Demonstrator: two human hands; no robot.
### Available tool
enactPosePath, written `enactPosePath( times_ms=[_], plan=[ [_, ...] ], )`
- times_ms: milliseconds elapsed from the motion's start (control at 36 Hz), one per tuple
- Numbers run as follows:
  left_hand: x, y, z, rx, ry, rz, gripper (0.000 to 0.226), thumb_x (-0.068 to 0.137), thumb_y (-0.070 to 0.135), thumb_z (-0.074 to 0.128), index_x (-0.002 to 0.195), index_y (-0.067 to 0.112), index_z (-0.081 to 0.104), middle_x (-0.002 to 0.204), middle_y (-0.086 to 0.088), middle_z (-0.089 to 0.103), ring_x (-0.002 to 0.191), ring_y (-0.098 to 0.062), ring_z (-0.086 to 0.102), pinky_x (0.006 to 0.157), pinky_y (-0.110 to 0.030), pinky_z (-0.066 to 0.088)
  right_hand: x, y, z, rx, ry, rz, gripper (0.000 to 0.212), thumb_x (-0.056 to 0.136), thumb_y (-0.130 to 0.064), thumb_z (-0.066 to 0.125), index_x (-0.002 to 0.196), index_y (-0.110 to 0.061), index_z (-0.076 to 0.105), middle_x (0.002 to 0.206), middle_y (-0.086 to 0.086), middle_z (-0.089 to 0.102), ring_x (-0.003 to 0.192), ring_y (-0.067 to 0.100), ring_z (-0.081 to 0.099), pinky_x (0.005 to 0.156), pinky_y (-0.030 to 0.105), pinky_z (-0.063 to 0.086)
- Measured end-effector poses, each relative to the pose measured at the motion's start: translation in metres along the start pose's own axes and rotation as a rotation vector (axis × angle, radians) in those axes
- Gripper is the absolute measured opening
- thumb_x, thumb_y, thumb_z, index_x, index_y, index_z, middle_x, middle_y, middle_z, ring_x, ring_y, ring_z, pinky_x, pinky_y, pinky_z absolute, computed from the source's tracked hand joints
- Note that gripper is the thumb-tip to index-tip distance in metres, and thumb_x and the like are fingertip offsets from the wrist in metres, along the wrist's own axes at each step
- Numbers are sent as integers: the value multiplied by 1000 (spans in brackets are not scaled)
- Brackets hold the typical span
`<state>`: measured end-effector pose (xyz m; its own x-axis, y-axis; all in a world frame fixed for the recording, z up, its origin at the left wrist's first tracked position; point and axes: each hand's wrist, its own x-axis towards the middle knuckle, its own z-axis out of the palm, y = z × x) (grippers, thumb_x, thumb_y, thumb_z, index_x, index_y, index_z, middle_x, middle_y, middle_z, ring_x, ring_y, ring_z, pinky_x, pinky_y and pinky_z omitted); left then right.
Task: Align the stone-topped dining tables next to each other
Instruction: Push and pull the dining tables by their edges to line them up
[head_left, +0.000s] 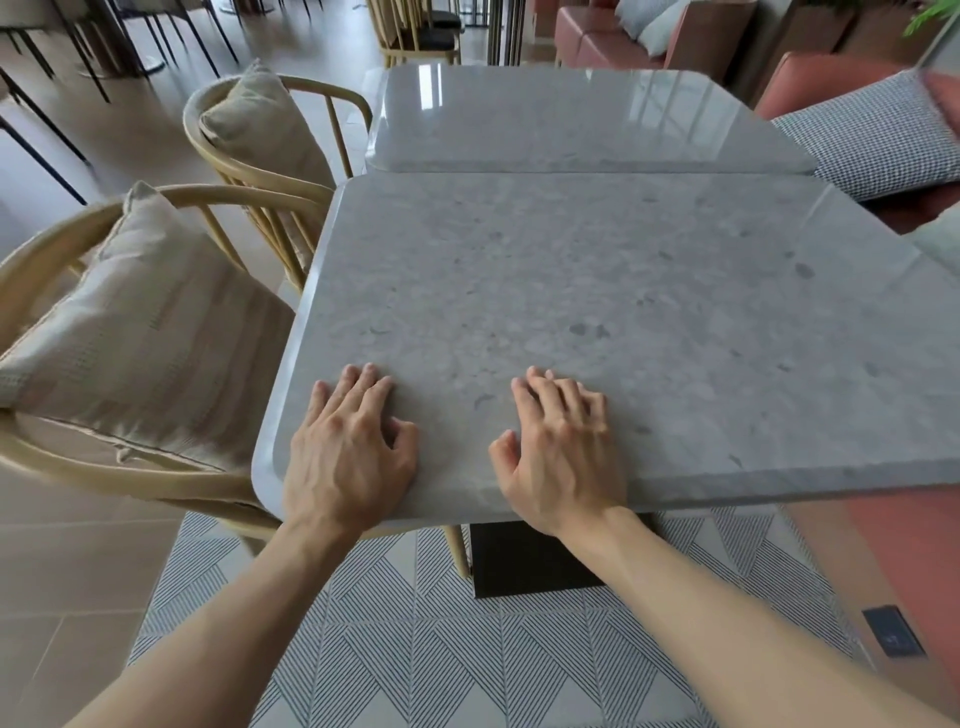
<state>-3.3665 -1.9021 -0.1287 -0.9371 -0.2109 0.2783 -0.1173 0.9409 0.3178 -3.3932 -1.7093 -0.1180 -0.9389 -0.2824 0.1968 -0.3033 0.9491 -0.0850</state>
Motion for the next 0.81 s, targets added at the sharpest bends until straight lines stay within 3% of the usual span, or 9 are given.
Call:
enactPosePath(
  times_ms=[528,639,694,750,806],
  plan=[
    [-2,-1,1,3,-66,46,61,89,35,35,137,2,52,151,-15,44,146,-28,30,122,-47,18,-1,1,2,26,14,17,57,85,-35,40,134,-10,55,142,9,54,131,26,48,111,42,31],
    [-3,2,-15,34,-259,79,65,92,38,36,145,0,38,158,-20,30,151,-31,17,123,-48,9,2,-1,-18,63,-218,31,65,90,-38,43,148,-9,37,158,12,33,147,28,28,121,44,20],
    [7,-1,-28,116,-415,123,70,95,43,40,149,1,31,160,-20,23,151,-32,15,123,-47,12,11,-2,-38,107,-394,49,69,92,-41,45,151,-8,32,162,12,24,149,28,20,122,45,16],
    [22,0,-46,196,-570,125,68,93,50,44,145,6,38,154,-15,35,141,-32,36,113,-44,32,12,-2,-62,185,-525,99,60,93,-40,46,142,-7,46,158,11,31,145,28,28,117,45,24],
    [32,13,-73,208,-688,71,53,90,50,48,129,16,55,132,-10,56,115,-30,59,88,-36,47,-6,1,-90,251,-604,131,47,95,-39,47,126,-6,60,152,10,40,138,28,37,113,45,31]
  ],
)
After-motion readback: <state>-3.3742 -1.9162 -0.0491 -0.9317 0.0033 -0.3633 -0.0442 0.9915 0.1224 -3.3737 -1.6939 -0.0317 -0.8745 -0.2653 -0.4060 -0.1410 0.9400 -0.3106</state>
